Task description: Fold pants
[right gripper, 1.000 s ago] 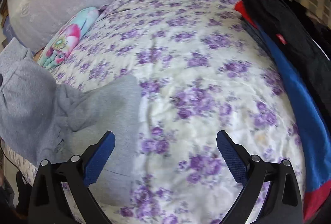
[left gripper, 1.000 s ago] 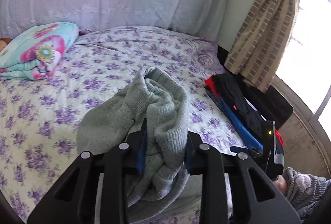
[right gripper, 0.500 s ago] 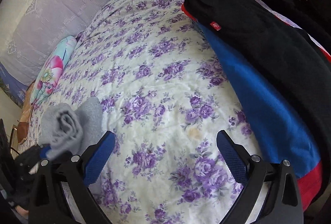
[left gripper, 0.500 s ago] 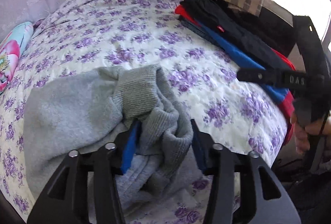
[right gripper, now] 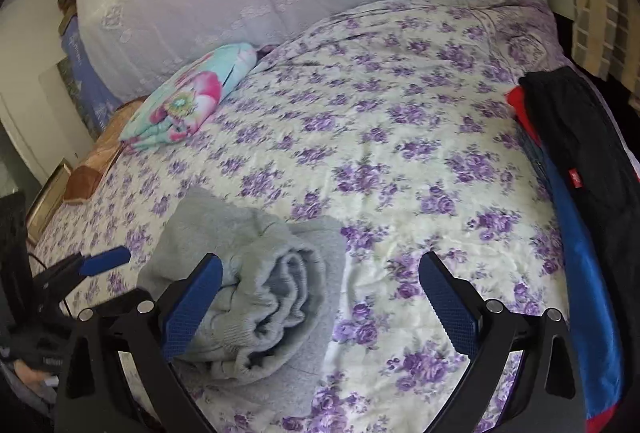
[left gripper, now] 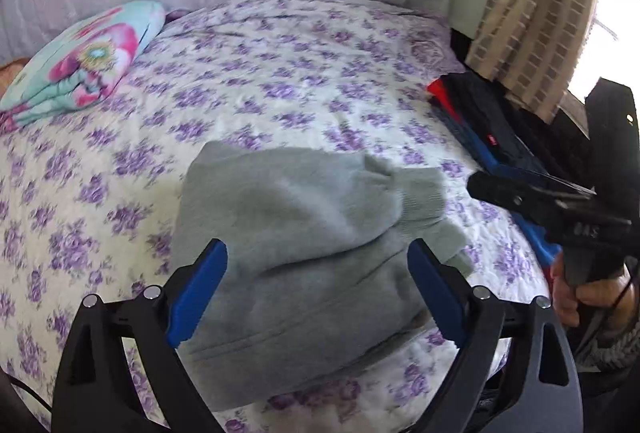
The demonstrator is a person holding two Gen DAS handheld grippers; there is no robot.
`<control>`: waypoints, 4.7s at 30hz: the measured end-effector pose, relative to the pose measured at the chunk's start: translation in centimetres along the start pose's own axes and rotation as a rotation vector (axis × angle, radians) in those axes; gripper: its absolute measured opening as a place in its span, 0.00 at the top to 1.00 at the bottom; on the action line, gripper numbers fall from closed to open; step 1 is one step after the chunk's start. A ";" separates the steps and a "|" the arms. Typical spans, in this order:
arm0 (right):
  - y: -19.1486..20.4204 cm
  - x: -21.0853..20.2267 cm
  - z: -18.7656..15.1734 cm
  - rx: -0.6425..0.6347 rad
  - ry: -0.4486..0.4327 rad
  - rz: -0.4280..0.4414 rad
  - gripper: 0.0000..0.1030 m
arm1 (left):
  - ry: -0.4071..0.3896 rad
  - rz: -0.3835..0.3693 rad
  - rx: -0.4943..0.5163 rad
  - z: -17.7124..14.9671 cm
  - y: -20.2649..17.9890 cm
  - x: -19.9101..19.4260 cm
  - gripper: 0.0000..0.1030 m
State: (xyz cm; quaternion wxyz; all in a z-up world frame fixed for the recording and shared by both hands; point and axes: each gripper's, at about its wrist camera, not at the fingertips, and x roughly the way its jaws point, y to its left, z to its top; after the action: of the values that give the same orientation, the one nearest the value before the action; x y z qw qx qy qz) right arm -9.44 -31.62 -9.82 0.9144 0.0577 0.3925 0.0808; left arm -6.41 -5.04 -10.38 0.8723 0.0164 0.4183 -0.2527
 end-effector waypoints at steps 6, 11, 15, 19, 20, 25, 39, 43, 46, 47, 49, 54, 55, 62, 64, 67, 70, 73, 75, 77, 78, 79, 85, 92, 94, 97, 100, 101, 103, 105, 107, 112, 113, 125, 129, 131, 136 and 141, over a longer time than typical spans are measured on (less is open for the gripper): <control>-1.5 4.8 -4.9 -0.060 0.192 -0.094 0.04 | 0.202 0.023 0.075 -4.1 1.2 4.8 0.13; -2.7 5.0 -5.8 0.025 0.184 -0.028 0.04 | 0.182 0.044 0.178 -4.9 0.4 5.5 0.11; -2.0 1.6 -3.8 0.025 0.086 -0.048 0.04 | 0.111 0.060 0.210 -3.9 0.2 3.3 0.11; 0.0 -0.5 -0.1 -0.010 -0.022 -0.006 0.04 | 0.043 0.007 0.237 -2.8 -1.2 1.3 0.11; 0.9 0.0 0.7 -0.038 -0.020 -0.010 0.04 | 0.047 -0.004 0.244 -2.7 -1.7 1.4 0.11; 4.2 6.3 2.0 -0.144 0.087 -0.114 0.04 | 0.173 -0.030 0.280 -3.5 -3.3 5.6 0.10; -1.1 6.0 0.9 -0.036 0.087 0.181 0.04 | 0.041 0.101 0.095 -5.0 -3.5 3.6 0.04; -1.1 3.7 0.0 -0.149 0.064 0.192 0.04 | -0.008 0.193 -0.109 -5.1 -0.7 0.7 0.04; -0.8 6.0 -2.0 -0.199 0.169 0.133 0.04 | 0.025 0.246 -0.267 -5.4 2.2 0.8 0.04; -1.3 7.2 -2.8 -0.169 0.211 0.133 0.04 | 0.060 0.259 -0.300 -5.6 3.1 1.5 0.05; -3.2 9.1 -3.8 -0.007 0.253 0.217 0.03 | 0.154 0.253 -0.309 -6.6 4.2 3.5 0.04; -4.4 8.4 -3.9 0.146 0.283 0.292 0.04 | 0.160 0.155 -0.372 -7.3 5.8 3.4 0.04; -5.0 7.5 -3.8 0.190 0.260 0.333 0.04 | 0.150 0.120 -0.377 -7.0 6.2 2.9 0.05; -9.6 3.4 -4.7 0.585 0.171 0.521 0.04 | 0.078 -0.146 -0.517 -5.8 10.7 0.0 0.05; -9.5 2.2 -5.2 0.626 0.126 0.497 0.04 | 0.074 -0.101 -0.487 -5.5 10.9 -0.4 0.05; -7.8 0.3 -5.6 0.616 0.072 0.435 0.04 | 0.080 0.049 -0.387 -4.9 9.9 -0.9 0.05; -4.7 -0.4 -5.3 0.521 0.084 0.345 0.04 | 0.090 0.186 -0.249 -3.8 9.0 -0.8 0.05; -1.5 0.1 -4.7 0.409 0.115 0.271 0.04 | 0.128 0.186 -0.197 -3.9 8.6 -0.4 0.05; 0.3 0.5 -4.4 0.344 0.128 0.228 0.04 | 0.136 0.170 -0.189 -4.2 8.5 0.0 0.05; 1.7 1.0 -4.1 0.289 0.143 0.203 0.04 | 0.145 0.156 -0.172 -4.4 8.1 0.3 0.05; 2.4 1.6 -4.1 0.253 0.158 0.170 0.04 | 0.149 0.156 -0.162 -4.5 7.9 0.5 0.05; 2.8 2.2 -4.1 0.224 0.173 0.129 0.04 | 0.152 0.159 -0.152 -4.7 7.8 0.6 0.05; 0.9 5.8 -7.3 0.268 0.330 0.085 0.04 | 0.148 0.172 -0.147 -5.0 8.0 0.4 0.05; 0.4 5.0 -7.7 0.333 0.326 0.127 0.04 | 0.136 0.179 -0.173 -5.0 9.0 0.0 0.05; 0.5 4.3 -7.4 0.336 0.306 0.124 0.04 | 0.138 0.178 -0.172 -5.0 9.0 0.1 0.05; -0.2 3.4 -7.4 0.377 0.279 0.127 0.04 | 0.143 0.172 -0.164 -5.0 9.1 0.1 0.05; -1.3 2.4 -7.6 0.436 0.248 0.126 0.04 | 0.151 0.163 -0.167 -5.0 9.2 0.4 0.05; -1.7 1.9 -7.7 0.449 0.231 0.127 0.04 | 0.152 0.158 -0.170 -5.0 9.2 0.6 0.05; -2.6 1.0 -7.7 0.469 0.198 0.115 0.04 | 0.157 0.157 -0.168 -4.8 9.1 1.1 0.05; -3.6 0.4 -7.5 0.479 0.174 0.109 0.04 | 0.165 0.160 -0.172 -4.6 9.0 1.7 0.05; -4.6 0.3 -6.9 0.478 0.147 0.115 0.04 | 0.171 0.159 -0.174 -4.1 8.8 2.4 0.05; -5.9 2.2 -4.7 0.470 0.159 0.205 0.04 | 0.193 0.109 -0.175 -3.3 8.6 3.3 0.05; -5.9 2.6 -4.3 0.465 0.161 0.229 0.04 | 0.196 0.073 -0.186 -3.2 8.7 3.4 0.05; -6.4 8.6 -1.4 0.436 0.249 0.365 0.04 | 0.304 -0.227 -0.368 -5.3 10.1 7.3 0.05; -6.6 10.6 -0.7 0.459 0.260 0.430 0.04 | 0.307 -0.246 -0.378 -5.2 9.7 8.5 0.05; -6.8 11.6 -0.3 0.468 0.263 0.458 0.04 | 0.314 -0.249 -0.390 -4.9 9.6 9.2 0.05; -6.8 13.7 -0.3 0.497 0.273 0.549 0.04 | 0.305 -0.259 -0.391 -4.3 9.4 10.3 0.04; -6.7 15.2 -0.7 0.500 0.282 0.578 0.03 | 0.247 -0.276 -0.390 -4.9 9.3 10.2 0.04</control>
State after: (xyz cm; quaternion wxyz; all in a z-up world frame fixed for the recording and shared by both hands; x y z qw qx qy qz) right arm 1.04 -35.24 -22.24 0.7489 0.3744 0.4893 0.2438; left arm -0.34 -0.11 -22.78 0.7586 -0.1785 0.5605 -0.2801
